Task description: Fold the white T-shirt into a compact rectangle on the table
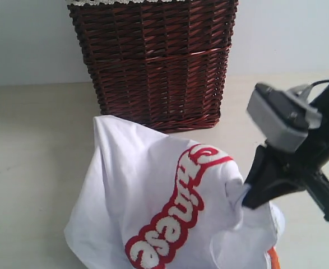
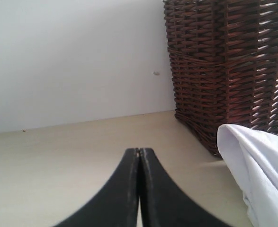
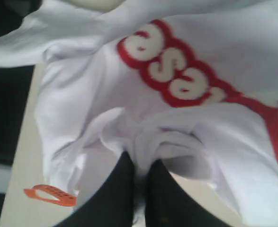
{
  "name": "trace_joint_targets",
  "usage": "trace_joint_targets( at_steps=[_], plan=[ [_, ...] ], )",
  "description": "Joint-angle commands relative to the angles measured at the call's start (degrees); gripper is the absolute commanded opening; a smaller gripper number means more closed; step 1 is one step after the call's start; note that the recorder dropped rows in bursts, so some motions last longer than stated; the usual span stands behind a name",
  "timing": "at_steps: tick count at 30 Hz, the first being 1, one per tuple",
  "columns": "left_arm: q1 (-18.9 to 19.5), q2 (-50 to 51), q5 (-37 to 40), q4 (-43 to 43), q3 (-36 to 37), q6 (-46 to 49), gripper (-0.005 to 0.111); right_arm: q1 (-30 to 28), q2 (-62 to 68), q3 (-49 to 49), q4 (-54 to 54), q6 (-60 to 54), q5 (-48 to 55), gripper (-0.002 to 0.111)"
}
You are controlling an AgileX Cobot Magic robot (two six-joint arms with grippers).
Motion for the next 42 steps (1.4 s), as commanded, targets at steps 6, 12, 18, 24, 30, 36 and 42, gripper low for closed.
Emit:
trace_joint_targets(
  at_steps=[6,12,18,24,30,36,42],
  plan=[
    [-0.24,-0.34,-0.01,0.08,-0.02,-0.16,0.000,15.34,9.32,0.76,-2.42,0.07,0.75,0.004],
    [-0.24,-0.34,-0.01,0.08,-0.02,-0.16,0.000,21.22,13.01,0.76,-2.26,3.46,-3.96,0.049],
    [-0.24,-0.34,-0.01,0.08,-0.02,-0.16,0.000,21.00,10.31,0.76,4.38,5.93,-12.12,0.069],
    [-0.24,-0.34,-0.01,0.08,-0.02,-0.16,0.000,15.48,-3.78,0.76,4.51,5.94,-23.24,0.069],
    [-0.24,-0.34,-0.01,0.08,-0.02,-0.16,0.000,3.90,-9.15,0.76,5.41,14.12,-28.09,0.069],
    [-0.24,-0.34,-0.01,0.08,-0.02,-0.16,0.000,-5.42,0.96,1.52,6.11,21.01,-19.18,0.069],
    [-0.24,-0.34,-0.01,0.08,-0.02,-0.16,0.000,-5.92,11.92,5.46,9.23,11.54,-10.31,0.069]
  ],
)
